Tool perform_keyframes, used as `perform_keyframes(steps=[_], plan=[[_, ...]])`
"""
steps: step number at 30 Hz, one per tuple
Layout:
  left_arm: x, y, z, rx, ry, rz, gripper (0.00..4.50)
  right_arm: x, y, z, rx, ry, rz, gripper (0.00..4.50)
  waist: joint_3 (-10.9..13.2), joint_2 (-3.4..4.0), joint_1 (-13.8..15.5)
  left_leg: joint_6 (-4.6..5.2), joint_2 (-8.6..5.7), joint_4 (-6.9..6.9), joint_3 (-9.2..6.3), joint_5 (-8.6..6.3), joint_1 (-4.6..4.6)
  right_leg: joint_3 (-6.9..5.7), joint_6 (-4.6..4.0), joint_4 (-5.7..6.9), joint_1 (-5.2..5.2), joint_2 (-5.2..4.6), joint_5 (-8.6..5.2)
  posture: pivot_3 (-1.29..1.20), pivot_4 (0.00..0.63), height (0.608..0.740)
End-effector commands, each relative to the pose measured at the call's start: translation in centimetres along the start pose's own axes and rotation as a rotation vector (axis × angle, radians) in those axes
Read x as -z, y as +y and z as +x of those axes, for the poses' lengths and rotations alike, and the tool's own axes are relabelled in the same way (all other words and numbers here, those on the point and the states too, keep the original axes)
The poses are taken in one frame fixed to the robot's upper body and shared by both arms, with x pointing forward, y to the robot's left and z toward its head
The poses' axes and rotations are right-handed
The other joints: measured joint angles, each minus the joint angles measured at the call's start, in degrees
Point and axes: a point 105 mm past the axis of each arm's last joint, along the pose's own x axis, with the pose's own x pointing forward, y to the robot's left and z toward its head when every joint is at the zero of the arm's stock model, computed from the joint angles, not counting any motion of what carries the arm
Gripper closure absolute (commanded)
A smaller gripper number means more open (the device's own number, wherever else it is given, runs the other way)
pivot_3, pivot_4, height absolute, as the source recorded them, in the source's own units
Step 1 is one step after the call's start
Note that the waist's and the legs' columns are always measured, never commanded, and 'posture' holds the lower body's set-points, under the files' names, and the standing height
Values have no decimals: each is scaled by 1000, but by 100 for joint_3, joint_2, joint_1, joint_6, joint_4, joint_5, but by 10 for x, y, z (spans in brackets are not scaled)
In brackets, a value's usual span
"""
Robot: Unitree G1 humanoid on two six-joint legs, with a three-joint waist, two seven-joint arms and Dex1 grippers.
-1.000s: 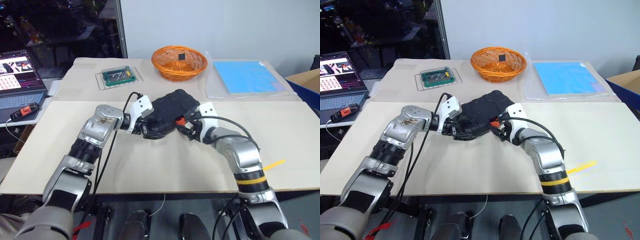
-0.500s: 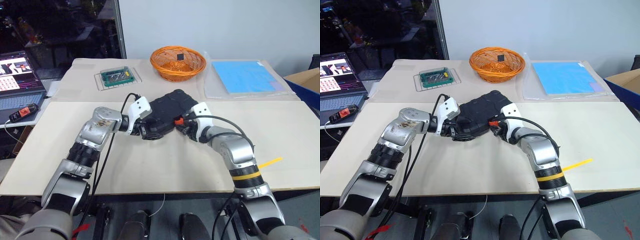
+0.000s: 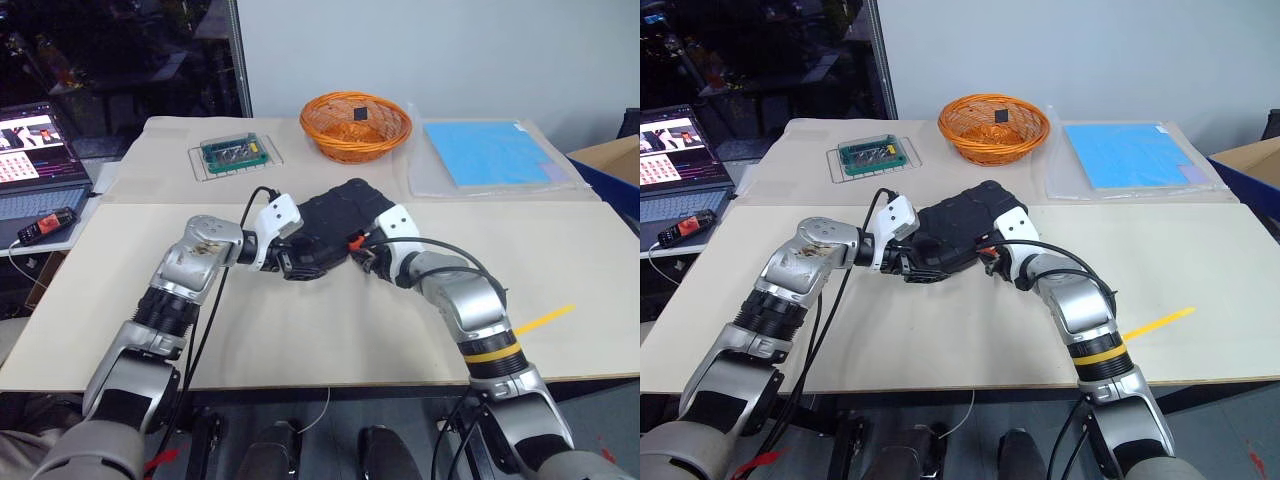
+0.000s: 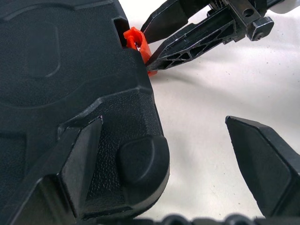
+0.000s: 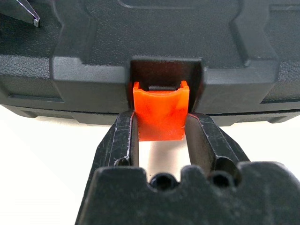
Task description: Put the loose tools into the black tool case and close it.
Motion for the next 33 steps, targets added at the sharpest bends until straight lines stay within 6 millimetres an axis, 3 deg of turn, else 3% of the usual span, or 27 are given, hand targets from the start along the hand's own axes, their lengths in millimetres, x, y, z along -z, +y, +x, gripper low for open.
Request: perform_keyframes(steps=[1,8,16,18,19,24,33], plan=[[9,-4,5,10,32,-21,0,-14,4,3,-25,-20,-24,3199,0,0,-9,0,0,0,0,0,1,0,1,0,1,0,0,0,150,740],[10,-7,8,13,32,-26,0,13,10,16,-49,110,-20,3199,-3,0,-54,-1,1,0,-5,-1,19,17,21,0,7,13,-11,0,150,740],[13,-8,8,4,40,-36,0,-3,16,29,-80,39,-7,3199,-24,-1,-144,-3,2,-2,-12,-2,42,56,23,3,10,36,4,0,150,740],[14,-8,8,1,41,-37,0,-9,19,31,-102,8,-1,2335,-24,-1,-153,-3,2,-3,-13,-2,47,67,22,3,9,44,13,0,150,740],[15,-7,7,0,42,-40,0,-10,19,31,-105,-3,-4,2167,-24,-1,-153,-4,2,-4,-14,-2,47,72,22,3,7,46,18,0,150,740],[17,-4,6,-22,42,-58,0,-17,15,23,-82,-46,-20,413,-22,1,-122,-5,1,-14,-13,-2,46,78,17,2,-7,49,22,0,150,740],[22,1,4,-48,50,-78,0,-10,4,-12,-18,15,-29,413,-22,1,-79,-7,-7,-22,-10,-3,42,92,25,-16,-7,47,15,0,150,740]])
